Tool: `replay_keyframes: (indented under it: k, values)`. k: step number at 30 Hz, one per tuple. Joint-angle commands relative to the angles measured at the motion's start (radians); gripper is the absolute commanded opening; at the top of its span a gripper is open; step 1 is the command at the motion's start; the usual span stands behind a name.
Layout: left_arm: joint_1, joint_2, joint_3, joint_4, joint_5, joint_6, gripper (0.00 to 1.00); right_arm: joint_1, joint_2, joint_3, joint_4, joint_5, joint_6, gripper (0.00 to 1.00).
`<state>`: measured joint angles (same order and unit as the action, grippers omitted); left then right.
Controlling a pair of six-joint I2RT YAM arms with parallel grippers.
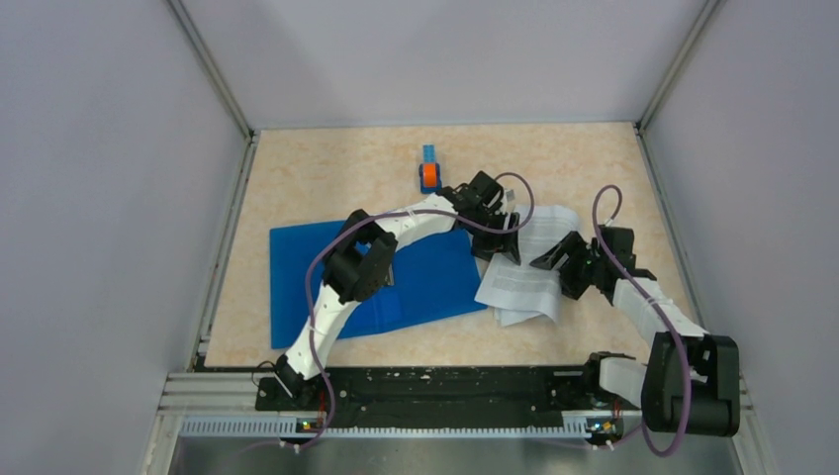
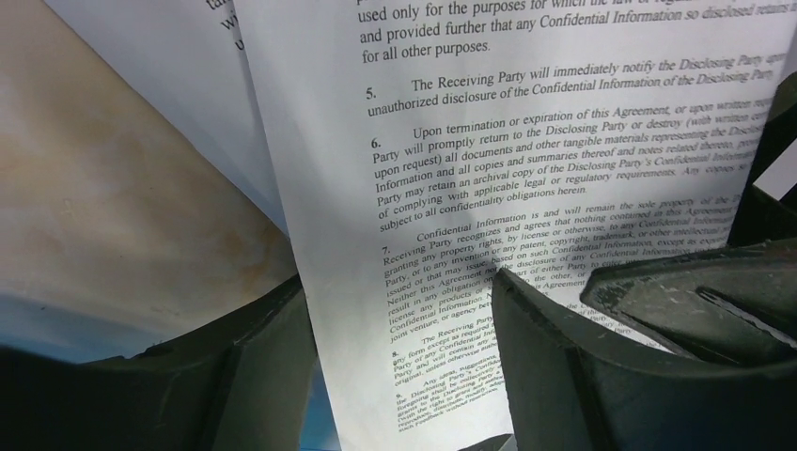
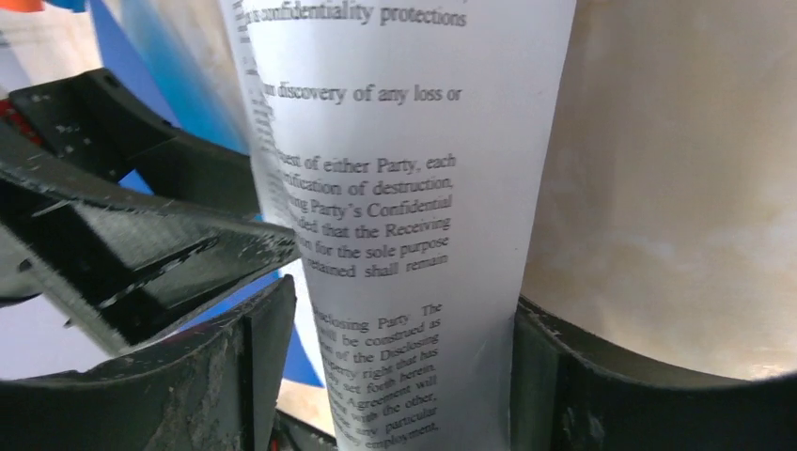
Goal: Put the files into the folder
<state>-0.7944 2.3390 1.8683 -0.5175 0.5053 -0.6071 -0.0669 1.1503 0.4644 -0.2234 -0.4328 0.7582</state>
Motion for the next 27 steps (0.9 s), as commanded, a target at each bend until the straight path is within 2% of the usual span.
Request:
replay_keyframes:
  k: [1, 6, 8, 12, 15, 21, 27]
  values:
    - [0.022, -0.010, 0.033, -0.009, 0.030, 0.051, 0.69, 0.013, -0.043, 0.034, 0.041, -0.088, -0.014, 0.67]
    - [0.037, -0.042, 0.039, 0.003, 0.058, 0.067, 0.69, 0.013, -0.061, 0.077, 0.047, -0.134, -0.007, 0.47]
    - [0.043, -0.056, 0.050, 0.002, 0.071, 0.069, 0.69, 0.013, -0.063, 0.096, 0.051, -0.156, -0.005, 0.35]
    - [0.071, -0.092, 0.058, 0.002, 0.092, 0.066, 0.70, 0.013, -0.070, 0.149, 0.059, -0.206, 0.000, 0.22]
    - [0.106, -0.134, 0.055, 0.004, 0.124, 0.057, 0.71, 0.012, -0.081, 0.203, 0.075, -0.247, 0.018, 0.19]
    - [0.199, -0.276, 0.004, 0.071, 0.203, 0.021, 0.83, 0.013, -0.075, 0.325, 0.129, -0.344, 0.070, 0.18]
    - [0.291, -0.437, -0.125, 0.297, 0.332, -0.097, 0.89, 0.013, -0.051, 0.395, 0.289, -0.451, 0.216, 0.18]
